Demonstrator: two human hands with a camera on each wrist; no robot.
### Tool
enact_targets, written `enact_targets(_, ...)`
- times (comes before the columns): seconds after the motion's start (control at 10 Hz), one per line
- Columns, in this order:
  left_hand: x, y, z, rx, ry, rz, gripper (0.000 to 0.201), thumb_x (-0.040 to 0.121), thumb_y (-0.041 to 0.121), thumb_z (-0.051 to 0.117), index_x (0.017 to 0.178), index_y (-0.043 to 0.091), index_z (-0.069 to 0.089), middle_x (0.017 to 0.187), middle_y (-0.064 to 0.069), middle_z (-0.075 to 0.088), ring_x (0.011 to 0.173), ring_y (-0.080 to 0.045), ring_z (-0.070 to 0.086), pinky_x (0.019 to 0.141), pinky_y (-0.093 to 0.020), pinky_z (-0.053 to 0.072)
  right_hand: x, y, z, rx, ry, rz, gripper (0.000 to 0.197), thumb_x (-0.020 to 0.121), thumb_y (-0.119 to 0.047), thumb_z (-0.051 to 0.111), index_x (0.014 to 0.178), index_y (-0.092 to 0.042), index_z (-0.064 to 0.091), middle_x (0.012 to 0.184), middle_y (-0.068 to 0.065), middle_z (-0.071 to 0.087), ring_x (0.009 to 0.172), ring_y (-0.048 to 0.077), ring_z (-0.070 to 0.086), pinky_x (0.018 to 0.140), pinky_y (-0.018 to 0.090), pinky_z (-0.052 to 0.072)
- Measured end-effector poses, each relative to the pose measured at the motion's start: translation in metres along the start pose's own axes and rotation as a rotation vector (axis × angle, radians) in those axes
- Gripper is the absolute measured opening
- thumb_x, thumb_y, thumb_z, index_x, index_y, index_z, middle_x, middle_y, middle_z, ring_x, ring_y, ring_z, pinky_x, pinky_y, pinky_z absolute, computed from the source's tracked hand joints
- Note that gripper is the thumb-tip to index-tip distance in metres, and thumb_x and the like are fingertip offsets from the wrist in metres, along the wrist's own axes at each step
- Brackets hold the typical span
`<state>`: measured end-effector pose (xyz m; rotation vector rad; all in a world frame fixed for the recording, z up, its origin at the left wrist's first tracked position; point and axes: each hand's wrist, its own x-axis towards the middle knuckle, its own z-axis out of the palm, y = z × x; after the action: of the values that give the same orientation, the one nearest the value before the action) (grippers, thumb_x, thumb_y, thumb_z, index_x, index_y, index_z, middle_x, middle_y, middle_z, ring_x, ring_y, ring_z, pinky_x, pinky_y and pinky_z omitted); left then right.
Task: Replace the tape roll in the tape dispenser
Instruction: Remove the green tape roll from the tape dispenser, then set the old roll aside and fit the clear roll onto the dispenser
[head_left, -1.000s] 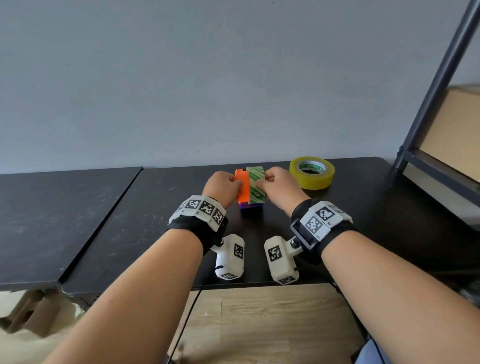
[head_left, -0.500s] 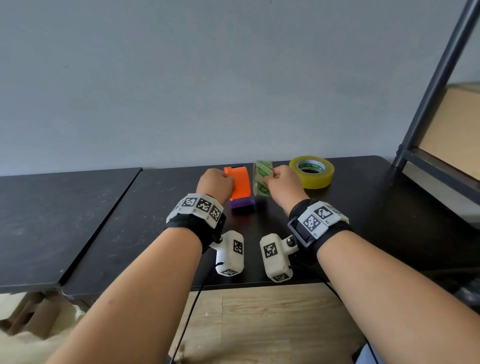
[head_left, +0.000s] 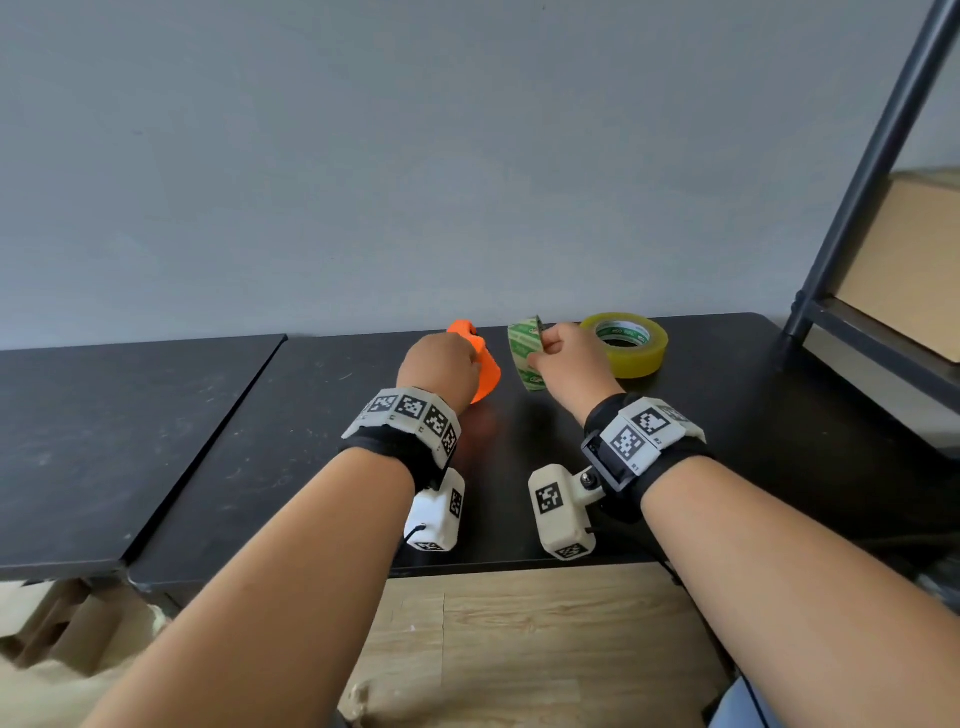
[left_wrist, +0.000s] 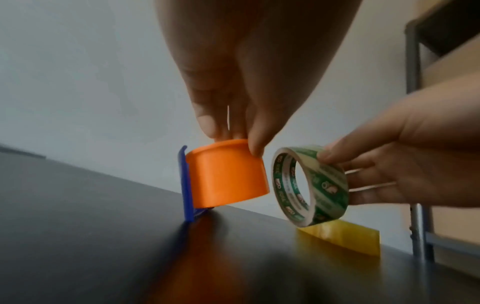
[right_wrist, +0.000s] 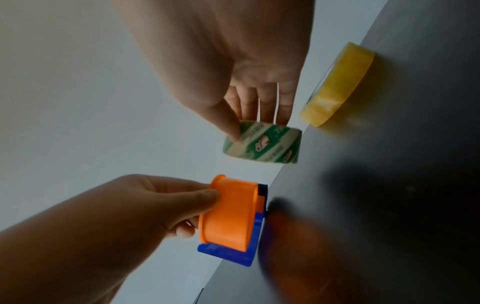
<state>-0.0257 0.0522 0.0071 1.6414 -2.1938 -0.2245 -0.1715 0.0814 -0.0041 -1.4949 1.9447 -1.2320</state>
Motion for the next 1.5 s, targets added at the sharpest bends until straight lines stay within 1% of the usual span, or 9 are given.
enact_targets(0.2,0.004,0.017,0.005,0.028,-0.229,-0.172,0.023,0.087,0.013,0.041,0.098,0.025,0.025,0.083,-0.008,0.045,0.065,-0.026,0.043,0.060,-0.036,0.042,0.001,0.011,-0.002,-0.099,-0.005,0.005,0.032,0.089,-0.006,0.059,0.120,-0.008,0.062,0.120,0.011,0.068,0.114,0.027,0.062,0.098,0.042,0.050)
enact_targets(0.3,-0.001,0.018,0.009,0.097,-0.207,-0.095,0.015,0.092,0.013,0.045,0.089,0.020,0.032,0.087,-0.007,0.051,0.082,-0.026,0.048,0.079,-0.035,0.047,-0.001,0.016,-0.006,-0.138,-0.018,-0.005,0.031,0.089,-0.004,0.056,0.118,-0.008,0.063,0.118,0.010,0.068,0.111,0.026,0.063,0.097,0.041,0.051)
enact_targets(0.4,0.002,0.024,0.008,0.107,-0.264,-0.106,0.007,0.086,0.015,0.048,0.085,0.013,0.042,0.084,-0.012,0.053,0.078,-0.028,0.051,0.072,-0.032,0.039,-0.002,0.019,-0.010,-0.147,-0.012,-0.011,0.031,0.088,-0.004,0.055,0.117,-0.009,0.065,0.118,0.010,0.068,0.111,0.026,0.063,0.095,0.037,0.051)
enact_targets(0.5,0.002,0.029,0.015,0.170,-0.144,0.074,0.026,0.085,0.028,0.057,0.104,0.015,0.070,0.108,-0.010,0.064,0.105,-0.031,0.060,0.083,-0.035,0.051,-0.007,0.020,-0.021,-0.127,0.038,-0.021,0.029,0.089,-0.005,0.054,0.116,-0.008,0.064,0.118,0.010,0.068,0.110,0.026,0.062,0.094,0.036,0.050)
enact_targets(0.7,0.002,0.063,0.026,0.128,-0.081,0.199,0.034,0.090,0.027,0.050,0.120,0.018,0.066,0.125,-0.010,0.060,0.117,-0.027,0.056,0.098,-0.038,0.047,-0.018,0.031,-0.055,-0.201,0.111,0.016,0.030,0.091,-0.010,0.050,0.116,-0.009,0.065,0.113,0.010,0.069,0.105,0.029,0.062,0.084,0.029,0.045)
enact_targets(0.8,0.002,0.084,0.038,0.102,-0.126,0.203,0.037,0.091,0.025,0.052,0.126,0.018,0.061,0.132,-0.012,0.050,0.121,-0.030,0.051,0.100,-0.040,0.046,-0.022,0.046,-0.077,-0.312,0.156,0.042,0.024,0.086,-0.006,0.052,0.105,-0.004,0.067,0.103,0.014,0.070,0.100,0.035,0.063,0.085,0.038,0.051)
enact_targets(1.2,0.006,0.124,0.063,0.031,-0.178,0.240,0.032,0.088,0.018,0.053,0.114,0.006,0.067,0.127,-0.013,0.053,0.112,-0.030,0.058,0.091,-0.035,0.048,-0.016,0.096,-0.116,-0.636,0.082,0.254,0.026,0.094,-0.016,0.049,0.112,-0.013,0.068,0.116,0.011,0.067,0.112,0.033,0.061,0.092,0.036,0.043)
enact_targets(1.3,0.009,0.123,0.063,0.042,-0.185,0.237,0.032,0.089,0.018,0.052,0.115,0.006,0.066,0.127,-0.013,0.053,0.113,-0.029,0.058,0.091,-0.034,0.047,-0.012,0.098,-0.116,-0.640,0.093,0.252,0.022,0.091,-0.016,0.053,0.108,-0.012,0.067,0.111,0.011,0.068,0.110,0.034,0.062,0.082,0.033,0.039)
enact_targets(1.5,0.017,0.111,0.058,0.047,-0.164,0.221,0.031,0.088,0.016,0.052,0.114,0.010,0.067,0.125,-0.012,0.054,0.114,-0.029,0.056,0.091,-0.035,0.046,-0.003,0.079,-0.106,-0.554,0.154,0.151,0.036,0.090,-0.016,0.052,0.125,-0.014,0.060,0.127,0.014,0.057,0.119,0.037,0.054,0.092,0.042,0.045)
